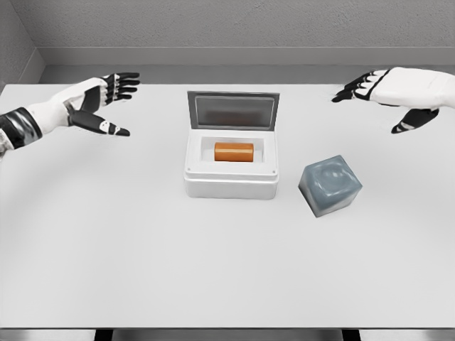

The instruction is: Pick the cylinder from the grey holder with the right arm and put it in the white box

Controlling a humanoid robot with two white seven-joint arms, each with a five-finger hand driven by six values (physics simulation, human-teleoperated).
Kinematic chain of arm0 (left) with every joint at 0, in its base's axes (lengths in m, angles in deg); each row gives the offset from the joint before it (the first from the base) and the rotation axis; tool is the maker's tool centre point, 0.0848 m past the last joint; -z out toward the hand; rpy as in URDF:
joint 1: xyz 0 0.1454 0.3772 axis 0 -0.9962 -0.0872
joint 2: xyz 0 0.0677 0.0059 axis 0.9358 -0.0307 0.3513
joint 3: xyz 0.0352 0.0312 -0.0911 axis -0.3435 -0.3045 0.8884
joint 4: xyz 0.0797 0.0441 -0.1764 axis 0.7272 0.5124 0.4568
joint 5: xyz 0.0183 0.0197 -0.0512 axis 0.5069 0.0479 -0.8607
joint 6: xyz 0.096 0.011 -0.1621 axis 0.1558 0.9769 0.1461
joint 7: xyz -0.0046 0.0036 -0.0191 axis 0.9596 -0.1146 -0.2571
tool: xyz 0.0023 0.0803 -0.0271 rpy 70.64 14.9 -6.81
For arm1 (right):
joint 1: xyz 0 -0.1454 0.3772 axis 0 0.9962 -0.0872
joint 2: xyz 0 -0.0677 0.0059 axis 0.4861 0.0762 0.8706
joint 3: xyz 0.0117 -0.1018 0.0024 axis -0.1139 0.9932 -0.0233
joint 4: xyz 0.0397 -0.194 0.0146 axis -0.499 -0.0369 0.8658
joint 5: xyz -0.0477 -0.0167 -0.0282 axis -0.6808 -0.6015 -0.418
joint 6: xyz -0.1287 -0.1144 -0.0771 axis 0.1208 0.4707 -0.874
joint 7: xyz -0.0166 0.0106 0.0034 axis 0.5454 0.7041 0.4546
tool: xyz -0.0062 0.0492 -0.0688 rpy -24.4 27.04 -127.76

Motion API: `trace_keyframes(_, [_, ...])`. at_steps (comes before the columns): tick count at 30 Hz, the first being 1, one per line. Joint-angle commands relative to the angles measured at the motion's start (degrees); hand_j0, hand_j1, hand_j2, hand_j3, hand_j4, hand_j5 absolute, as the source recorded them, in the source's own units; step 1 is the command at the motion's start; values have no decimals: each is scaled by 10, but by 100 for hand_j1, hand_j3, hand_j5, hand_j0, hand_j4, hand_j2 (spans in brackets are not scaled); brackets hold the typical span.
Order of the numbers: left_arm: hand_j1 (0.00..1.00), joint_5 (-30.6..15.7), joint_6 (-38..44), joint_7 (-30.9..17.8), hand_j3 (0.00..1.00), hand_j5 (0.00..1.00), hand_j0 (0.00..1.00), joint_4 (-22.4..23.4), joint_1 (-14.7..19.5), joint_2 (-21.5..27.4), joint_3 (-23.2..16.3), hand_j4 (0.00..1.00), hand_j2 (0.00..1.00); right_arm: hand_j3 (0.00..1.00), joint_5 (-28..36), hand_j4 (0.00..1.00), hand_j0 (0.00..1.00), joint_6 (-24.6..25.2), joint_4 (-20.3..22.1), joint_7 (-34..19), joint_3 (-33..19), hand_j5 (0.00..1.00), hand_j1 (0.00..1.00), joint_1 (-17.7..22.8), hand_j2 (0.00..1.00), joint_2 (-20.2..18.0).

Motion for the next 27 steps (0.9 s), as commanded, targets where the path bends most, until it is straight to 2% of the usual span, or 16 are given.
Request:
trace_keyframes(1, [100, 2, -16, 0, 100, 100, 100, -49, 0, -10, 2, 100, 100, 100, 4, 100, 100, 2, -1, 0, -4, 100, 100, 0, 100, -11])
trace_keyframes(3, [100, 3, -17, 0, 100, 100, 100, -55, 12, -30, 1, 100, 100, 100, 3, 100, 100, 2, -1, 0, -3, 100, 100, 0, 100, -11])
trace_keyframes(5, [100, 23, -24, 0, 100, 100, 100, -53, 13, -63, 3, 100, 100, 100, 3, 100, 100, 2, -1, 0, -4, 100, 100, 0, 100, -11])
trace_keyframes(8, [100, 33, -23, 0, 100, 100, 100, -51, 14, -78, 3, 100, 100, 100, 3, 100, 100, 2, 0, 0, -3, 100, 100, 1, 100, -11])
trace_keyframes(13, [100, 36, -24, 0, 100, 100, 100, -56, 14, -79, 2, 100, 100, 100, 3, 100, 100, 2, 0, 0, -3, 100, 100, 1, 100, -11])
trace_keyframes(19, [100, 35, -30, 0, 100, 100, 100, -101, 5, -70, -4, 100, 100, 100, 3, 100, 100, 2, 0, 0, -3, 100, 100, 1, 100, -11])
trace_keyframes(25, [100, 30, -34, 0, 100, 100, 100, -107, 7, -70, -4, 100, 100, 100, 3, 100, 100, 2, 1, 0, -3, 100, 100, 1, 100, -11])
trace_keyframes(27, [100, 29, -33, 0, 100, 100, 100, -124, 4, -66, -3, 100, 100, 100, 3, 100, 100, 2, 0, 0, -3, 100, 100, 2, 100, -11])
